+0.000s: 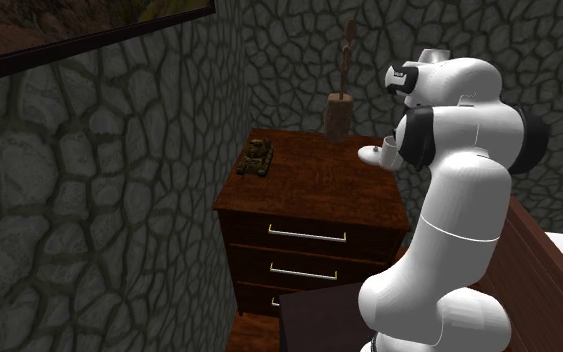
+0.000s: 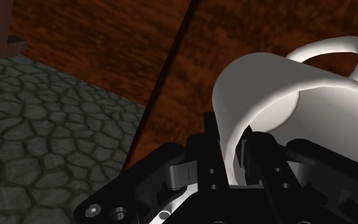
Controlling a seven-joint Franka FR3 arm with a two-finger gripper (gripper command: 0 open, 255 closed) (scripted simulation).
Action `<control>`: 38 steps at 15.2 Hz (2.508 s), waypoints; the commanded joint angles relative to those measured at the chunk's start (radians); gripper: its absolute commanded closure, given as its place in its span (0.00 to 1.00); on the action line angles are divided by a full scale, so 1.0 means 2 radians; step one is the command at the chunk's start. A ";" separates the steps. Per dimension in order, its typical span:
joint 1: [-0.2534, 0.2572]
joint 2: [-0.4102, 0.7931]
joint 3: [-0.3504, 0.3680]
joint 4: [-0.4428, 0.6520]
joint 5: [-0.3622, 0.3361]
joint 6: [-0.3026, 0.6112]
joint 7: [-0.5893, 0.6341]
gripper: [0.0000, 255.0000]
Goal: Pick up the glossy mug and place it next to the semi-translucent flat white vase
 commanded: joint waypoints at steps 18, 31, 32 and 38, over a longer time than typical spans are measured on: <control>0.001 0.025 0.003 -0.093 0.006 0.119 -0.005 1.00; 0.001 0.035 0.004 -0.106 0.008 0.141 -0.007 0.00; 0.001 0.035 0.004 -0.106 0.008 0.141 -0.007 0.00; 0.001 0.021 0.002 -0.075 0.005 0.096 -0.005 0.00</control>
